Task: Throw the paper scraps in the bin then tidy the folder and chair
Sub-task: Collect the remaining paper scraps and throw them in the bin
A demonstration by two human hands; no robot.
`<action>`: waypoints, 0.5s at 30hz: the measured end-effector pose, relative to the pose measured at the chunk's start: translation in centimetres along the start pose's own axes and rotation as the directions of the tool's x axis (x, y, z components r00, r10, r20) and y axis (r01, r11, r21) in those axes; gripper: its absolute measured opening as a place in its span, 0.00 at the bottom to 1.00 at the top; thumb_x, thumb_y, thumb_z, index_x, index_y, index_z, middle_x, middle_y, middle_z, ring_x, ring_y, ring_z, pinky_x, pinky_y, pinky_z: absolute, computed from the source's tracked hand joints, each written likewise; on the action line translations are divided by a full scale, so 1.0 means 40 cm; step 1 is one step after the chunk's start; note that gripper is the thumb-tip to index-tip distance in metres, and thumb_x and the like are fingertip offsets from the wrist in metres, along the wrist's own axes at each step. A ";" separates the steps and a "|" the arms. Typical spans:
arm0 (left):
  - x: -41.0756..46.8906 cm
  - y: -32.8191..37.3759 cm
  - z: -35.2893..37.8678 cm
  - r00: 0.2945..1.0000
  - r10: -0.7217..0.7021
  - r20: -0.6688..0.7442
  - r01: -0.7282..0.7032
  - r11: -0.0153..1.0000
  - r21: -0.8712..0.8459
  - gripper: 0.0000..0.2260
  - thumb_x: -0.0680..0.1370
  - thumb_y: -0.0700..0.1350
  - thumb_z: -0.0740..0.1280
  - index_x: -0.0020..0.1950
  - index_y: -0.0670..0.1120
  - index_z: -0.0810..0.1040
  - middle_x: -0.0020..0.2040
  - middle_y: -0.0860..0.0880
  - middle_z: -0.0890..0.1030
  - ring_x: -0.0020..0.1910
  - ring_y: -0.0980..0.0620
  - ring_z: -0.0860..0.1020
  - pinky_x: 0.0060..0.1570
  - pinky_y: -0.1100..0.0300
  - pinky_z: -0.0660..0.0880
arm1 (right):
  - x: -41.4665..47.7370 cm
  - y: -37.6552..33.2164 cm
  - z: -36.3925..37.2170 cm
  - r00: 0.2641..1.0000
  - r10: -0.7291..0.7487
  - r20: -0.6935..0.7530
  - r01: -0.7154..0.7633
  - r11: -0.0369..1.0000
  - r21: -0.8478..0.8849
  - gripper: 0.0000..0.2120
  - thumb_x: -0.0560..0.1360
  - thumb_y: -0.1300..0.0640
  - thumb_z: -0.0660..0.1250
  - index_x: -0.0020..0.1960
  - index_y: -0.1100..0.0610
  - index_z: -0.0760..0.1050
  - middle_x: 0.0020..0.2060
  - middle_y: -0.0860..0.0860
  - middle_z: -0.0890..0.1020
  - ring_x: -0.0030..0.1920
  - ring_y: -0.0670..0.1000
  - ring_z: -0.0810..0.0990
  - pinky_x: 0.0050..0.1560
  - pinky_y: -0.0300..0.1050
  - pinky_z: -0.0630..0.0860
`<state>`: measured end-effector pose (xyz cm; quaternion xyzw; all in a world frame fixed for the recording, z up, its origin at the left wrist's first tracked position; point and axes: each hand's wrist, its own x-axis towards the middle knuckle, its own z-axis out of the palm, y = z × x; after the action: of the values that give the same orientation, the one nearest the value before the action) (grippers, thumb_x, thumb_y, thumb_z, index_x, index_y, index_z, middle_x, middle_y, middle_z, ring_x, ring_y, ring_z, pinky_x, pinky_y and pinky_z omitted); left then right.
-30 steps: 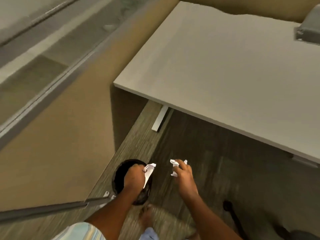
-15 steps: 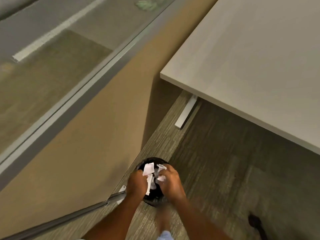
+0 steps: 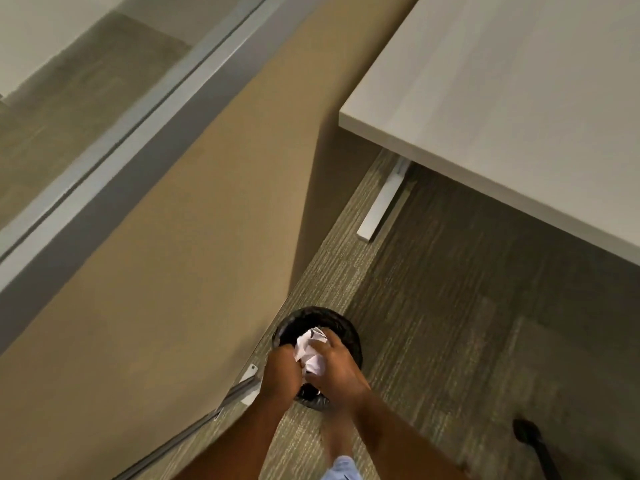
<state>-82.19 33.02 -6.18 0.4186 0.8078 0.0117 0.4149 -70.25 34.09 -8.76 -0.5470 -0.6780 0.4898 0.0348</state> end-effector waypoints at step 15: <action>0.078 -0.053 -0.004 0.997 0.021 0.081 -0.031 0.992 0.120 0.09 0.75 0.37 0.61 0.50 0.37 0.80 0.51 0.37 0.83 0.53 0.40 0.80 0.50 0.52 0.72 | 0.070 0.048 0.052 0.979 0.129 0.156 -0.124 0.991 -0.039 0.39 0.69 0.56 0.77 0.75 0.51 0.62 0.78 0.57 0.56 0.76 0.57 0.62 0.71 0.47 0.66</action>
<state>-84.67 33.84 -8.93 0.4535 0.7844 -0.0487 0.4202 -71.22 34.81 -12.56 -0.5489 -0.6495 0.5230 -0.0583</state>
